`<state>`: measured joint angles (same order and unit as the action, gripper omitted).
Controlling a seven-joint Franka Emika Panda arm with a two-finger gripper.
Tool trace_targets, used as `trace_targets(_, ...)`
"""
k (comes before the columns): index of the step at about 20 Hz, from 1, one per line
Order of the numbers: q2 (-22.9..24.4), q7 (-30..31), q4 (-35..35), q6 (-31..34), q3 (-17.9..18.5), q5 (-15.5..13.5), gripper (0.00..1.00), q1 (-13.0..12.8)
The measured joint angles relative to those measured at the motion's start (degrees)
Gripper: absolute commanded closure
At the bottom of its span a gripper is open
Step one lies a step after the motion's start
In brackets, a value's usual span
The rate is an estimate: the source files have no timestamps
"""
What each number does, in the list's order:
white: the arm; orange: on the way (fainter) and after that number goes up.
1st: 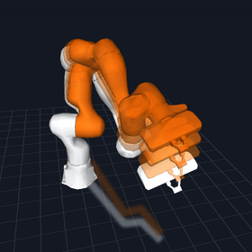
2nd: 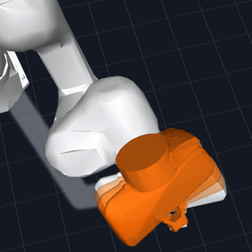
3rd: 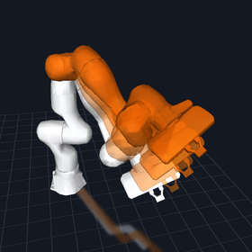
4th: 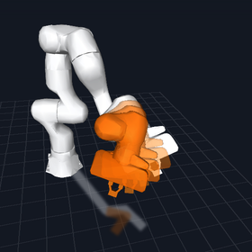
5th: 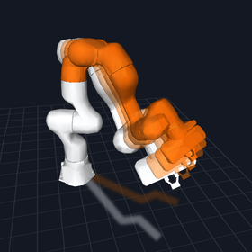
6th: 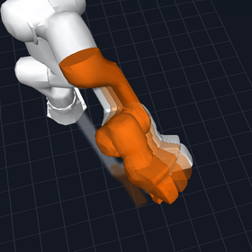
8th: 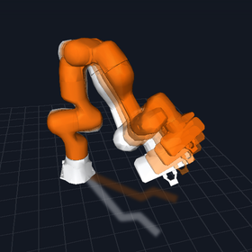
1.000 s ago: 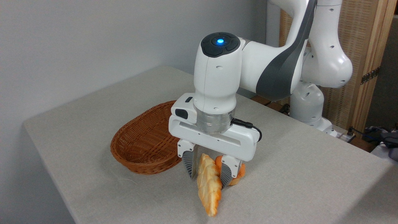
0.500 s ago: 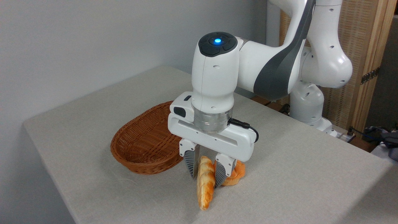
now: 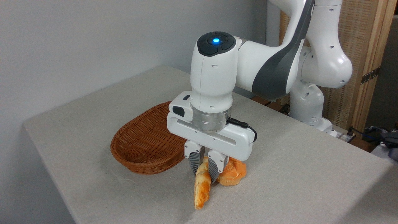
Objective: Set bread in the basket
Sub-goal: 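Carry the held loaf over the wicker basket and lower it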
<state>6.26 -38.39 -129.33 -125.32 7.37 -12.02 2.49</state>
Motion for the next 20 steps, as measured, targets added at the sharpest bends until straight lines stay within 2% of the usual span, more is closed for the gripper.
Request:
trace_targets(5,0.58,0.02,3.62,1.03,-1.26,-0.05,0.78,-0.35)
trace_targets(8,1.38,0.43,11.29,9.42,-2.02,-0.07,0.78,-0.66)
trace_targets(9,1.66,0.43,14.57,13.08,-2.31,-0.09,0.71,-0.67)
trace_targets(10,1.92,0.44,17.51,16.27,-3.01,-0.12,0.69,-0.68)
trace_targets(12,2.24,0.45,20.78,19.73,-5.77,-0.13,0.7,-0.71)
trace_targets(18,1.27,0.9,22.26,20.11,-17.0,-0.13,0.68,-0.96)
trace_targets(19,0.72,0.91,22.26,20.09,-18.37,-0.13,0.57,-0.99)
trace_targets(20,0.14,0.91,22.26,20.04,-19.29,-0.13,0.38,-1.02)
